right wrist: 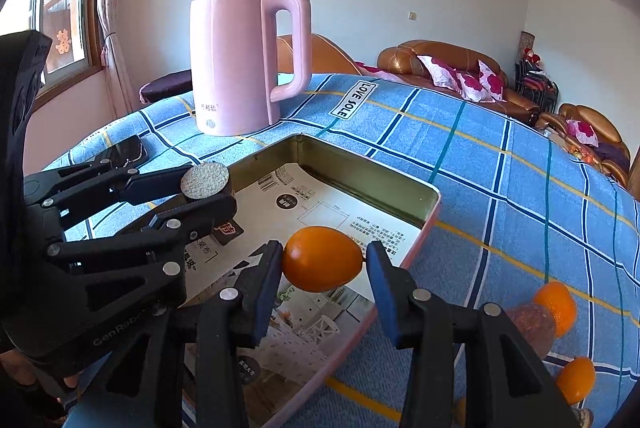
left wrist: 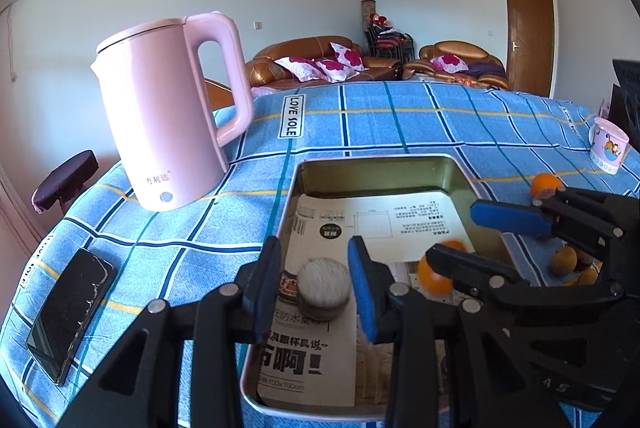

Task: Organize fruits
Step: 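Lower the jar into the pink tin and open the left gripper while the right releases the orange there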

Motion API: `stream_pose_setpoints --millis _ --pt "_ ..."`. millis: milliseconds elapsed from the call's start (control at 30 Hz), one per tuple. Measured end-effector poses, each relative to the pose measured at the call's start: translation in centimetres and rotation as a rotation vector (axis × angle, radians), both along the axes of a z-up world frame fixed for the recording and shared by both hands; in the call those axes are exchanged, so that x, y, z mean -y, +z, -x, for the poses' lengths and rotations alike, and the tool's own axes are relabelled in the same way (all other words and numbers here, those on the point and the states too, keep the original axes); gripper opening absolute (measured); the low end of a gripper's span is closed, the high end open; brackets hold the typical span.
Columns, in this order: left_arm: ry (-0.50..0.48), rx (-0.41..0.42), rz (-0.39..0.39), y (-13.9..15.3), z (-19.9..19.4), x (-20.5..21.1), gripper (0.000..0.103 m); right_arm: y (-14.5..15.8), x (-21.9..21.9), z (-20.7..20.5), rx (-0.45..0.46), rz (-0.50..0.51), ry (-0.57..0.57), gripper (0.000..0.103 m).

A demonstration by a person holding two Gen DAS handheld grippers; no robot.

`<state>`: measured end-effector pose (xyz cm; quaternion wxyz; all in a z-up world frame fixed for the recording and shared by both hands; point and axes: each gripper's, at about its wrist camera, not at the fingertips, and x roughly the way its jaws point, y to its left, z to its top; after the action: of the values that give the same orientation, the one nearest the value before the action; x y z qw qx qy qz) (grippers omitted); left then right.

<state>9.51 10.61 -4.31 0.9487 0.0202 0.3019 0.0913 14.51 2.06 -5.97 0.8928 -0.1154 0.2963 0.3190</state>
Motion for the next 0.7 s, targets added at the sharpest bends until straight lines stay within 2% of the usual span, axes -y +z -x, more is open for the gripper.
stream_pose_setpoints --millis 67,200,333,533,700 --pt "0.007 0.003 0.007 0.1 0.2 -0.1 0.04 0.1 0.1 0.1 0.006 0.002 -0.009 0.049" --pt "0.018 0.044 0.042 0.7 1.5 -0.3 0.058 0.5 0.4 0.7 0.015 0.0 -0.021 0.054" --pt "0.005 0.114 0.083 1.7 3.8 0.8 0.075 1.3 2.4 2.5 0.042 -0.005 -0.036 0.063" --pt "-0.076 0.139 0.125 1.9 5.6 4.5 0.077 1.9 7.3 6.1 0.106 0.009 -0.091 0.064" --pt "-0.145 0.12 0.12 1.3 6.1 7.8 0.077 1.6 13.2 8.4 0.125 -0.003 -0.191 0.064"
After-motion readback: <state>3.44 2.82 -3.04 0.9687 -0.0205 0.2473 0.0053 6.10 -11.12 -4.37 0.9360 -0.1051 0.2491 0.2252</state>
